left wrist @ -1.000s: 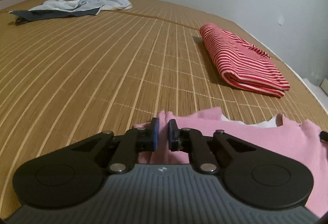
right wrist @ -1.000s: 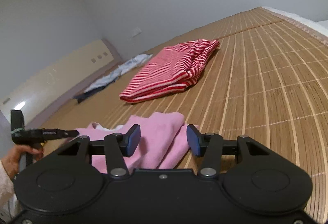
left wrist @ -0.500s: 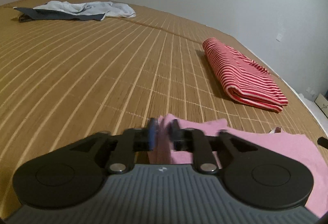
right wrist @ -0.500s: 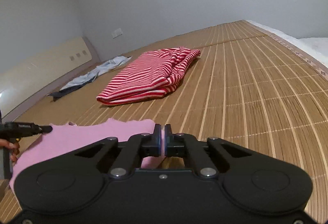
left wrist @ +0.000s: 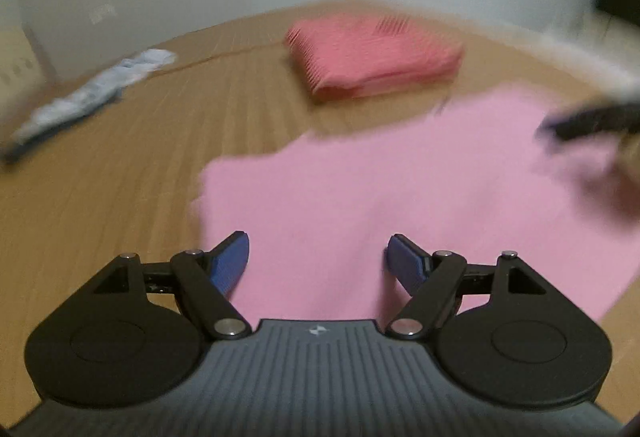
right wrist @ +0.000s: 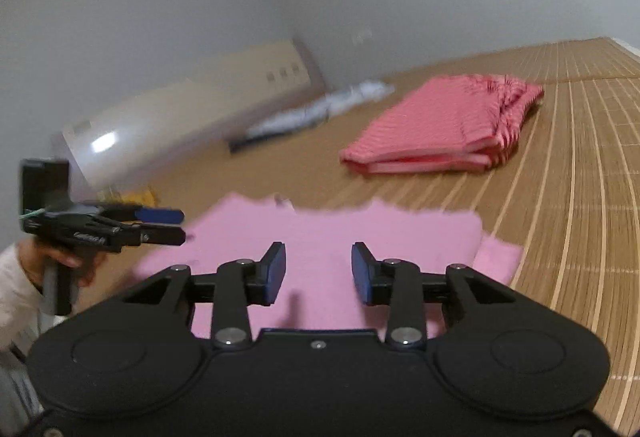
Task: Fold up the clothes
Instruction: 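Move both grippers, open, to the side edge of the pink shirt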
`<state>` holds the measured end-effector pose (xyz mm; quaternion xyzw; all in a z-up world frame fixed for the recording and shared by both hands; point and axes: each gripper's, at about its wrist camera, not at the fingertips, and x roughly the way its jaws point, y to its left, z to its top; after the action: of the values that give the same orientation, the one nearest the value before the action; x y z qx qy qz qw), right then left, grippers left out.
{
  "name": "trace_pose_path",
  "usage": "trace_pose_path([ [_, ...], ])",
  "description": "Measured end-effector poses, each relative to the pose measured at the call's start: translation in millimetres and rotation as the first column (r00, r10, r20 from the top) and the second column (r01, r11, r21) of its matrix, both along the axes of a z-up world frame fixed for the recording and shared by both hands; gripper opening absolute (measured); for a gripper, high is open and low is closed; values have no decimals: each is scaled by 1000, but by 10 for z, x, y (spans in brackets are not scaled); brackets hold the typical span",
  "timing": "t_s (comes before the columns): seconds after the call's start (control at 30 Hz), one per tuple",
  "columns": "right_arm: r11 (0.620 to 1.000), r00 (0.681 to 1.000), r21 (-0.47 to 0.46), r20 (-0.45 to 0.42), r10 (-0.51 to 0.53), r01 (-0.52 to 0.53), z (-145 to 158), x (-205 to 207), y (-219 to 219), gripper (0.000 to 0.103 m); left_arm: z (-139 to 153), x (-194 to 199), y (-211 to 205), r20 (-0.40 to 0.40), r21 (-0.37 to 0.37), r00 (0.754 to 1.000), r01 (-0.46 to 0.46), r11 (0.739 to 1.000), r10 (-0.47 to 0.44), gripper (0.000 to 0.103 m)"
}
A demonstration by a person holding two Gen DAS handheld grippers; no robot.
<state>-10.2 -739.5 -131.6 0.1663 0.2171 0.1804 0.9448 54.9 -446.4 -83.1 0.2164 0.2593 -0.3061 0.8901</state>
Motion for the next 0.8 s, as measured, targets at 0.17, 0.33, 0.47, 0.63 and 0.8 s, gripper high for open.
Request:
trace_pose_path([
  [0.17, 1000, 997, -27, -75, 4, -6, -57, -29, -57, 44, 36, 93, 521, 13, -17, 980, -198, 980, 198, 85],
  [0.33, 1000, 996, -15, -86, 7, -8, -64, -8, -47, 45, 182, -63, 866, -66, -166, 949, -314, 935, 307, 84],
  [0.47, 1000, 996, -20, -85, 13, -15, -48, -43, -22, 50, 123, -252, 651, -103, -211, 969, -241, 947, 224, 85],
  [0.63, 999, 996, -33, -81, 22, -25, -31, -52, 15, 55, -69, -239, 604, -12, -75, 944, -330, 941, 330, 89],
  [0.8, 999, 996, -37, -87, 28, -31, -38, -20, 22, 56, 106, -127, 1148, -151, -327, 877, -480, 814, 457, 89],
])
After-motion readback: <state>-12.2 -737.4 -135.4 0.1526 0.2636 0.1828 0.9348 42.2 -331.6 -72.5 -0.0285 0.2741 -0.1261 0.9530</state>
